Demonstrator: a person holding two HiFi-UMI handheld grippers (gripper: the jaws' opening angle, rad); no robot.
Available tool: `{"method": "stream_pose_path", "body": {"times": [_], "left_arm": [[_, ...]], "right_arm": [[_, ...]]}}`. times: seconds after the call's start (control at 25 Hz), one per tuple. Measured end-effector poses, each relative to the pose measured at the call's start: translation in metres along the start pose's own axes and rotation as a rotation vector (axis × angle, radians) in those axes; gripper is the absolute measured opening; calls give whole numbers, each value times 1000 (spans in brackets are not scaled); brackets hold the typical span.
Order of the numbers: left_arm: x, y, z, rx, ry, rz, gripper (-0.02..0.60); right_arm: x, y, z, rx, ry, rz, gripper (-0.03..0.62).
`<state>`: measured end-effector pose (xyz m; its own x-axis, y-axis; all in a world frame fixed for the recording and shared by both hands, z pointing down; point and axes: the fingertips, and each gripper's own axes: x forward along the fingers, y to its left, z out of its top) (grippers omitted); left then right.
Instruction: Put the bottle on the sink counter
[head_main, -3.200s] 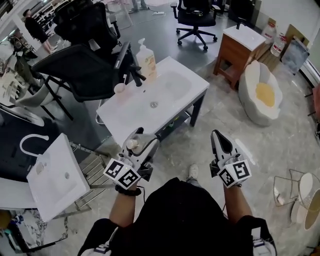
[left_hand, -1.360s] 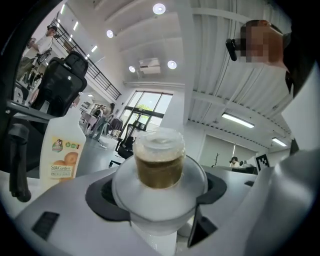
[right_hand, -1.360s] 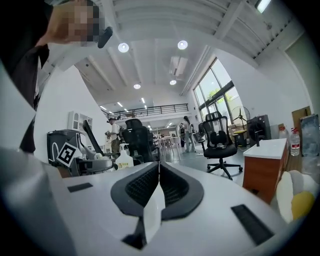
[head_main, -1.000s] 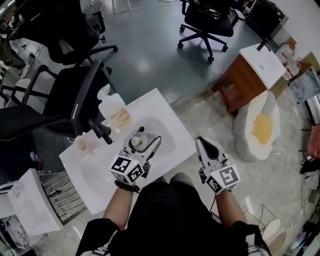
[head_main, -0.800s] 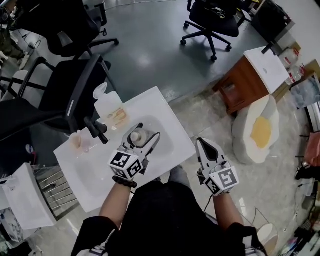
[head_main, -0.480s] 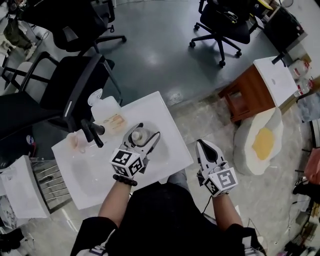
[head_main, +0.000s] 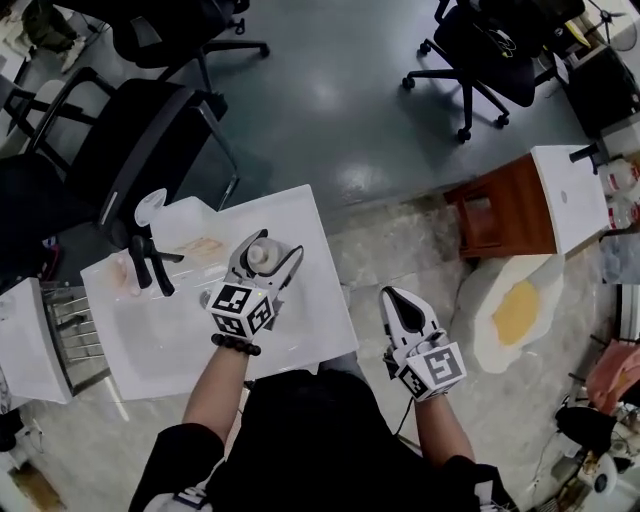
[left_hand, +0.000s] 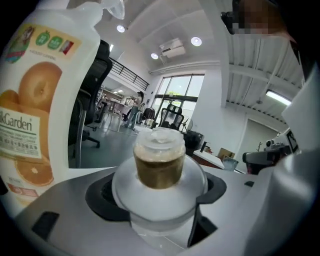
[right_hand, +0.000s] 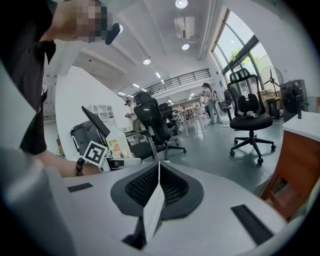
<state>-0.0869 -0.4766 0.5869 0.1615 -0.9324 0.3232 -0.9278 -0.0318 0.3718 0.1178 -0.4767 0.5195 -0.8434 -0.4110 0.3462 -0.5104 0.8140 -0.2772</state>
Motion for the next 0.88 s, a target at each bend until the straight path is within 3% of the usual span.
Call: {"method": "stream_pose_path", "body": {"times": [0.16,0.32,0.6,0.88], "left_arm": [[22,18,-7,6,0,85,354],[36,27,-9,70,2,168,354],[54,49,-13,117,19,291,354],[71,53,-15,208,59,330,354]], "right_arm": [[1,-18,-9,11,44,18,32],[-3,-32,-7,38,66,86,32],[10,-58,-4,10,96,132,32],[20,-70,-7,23,114,168,32]]}}
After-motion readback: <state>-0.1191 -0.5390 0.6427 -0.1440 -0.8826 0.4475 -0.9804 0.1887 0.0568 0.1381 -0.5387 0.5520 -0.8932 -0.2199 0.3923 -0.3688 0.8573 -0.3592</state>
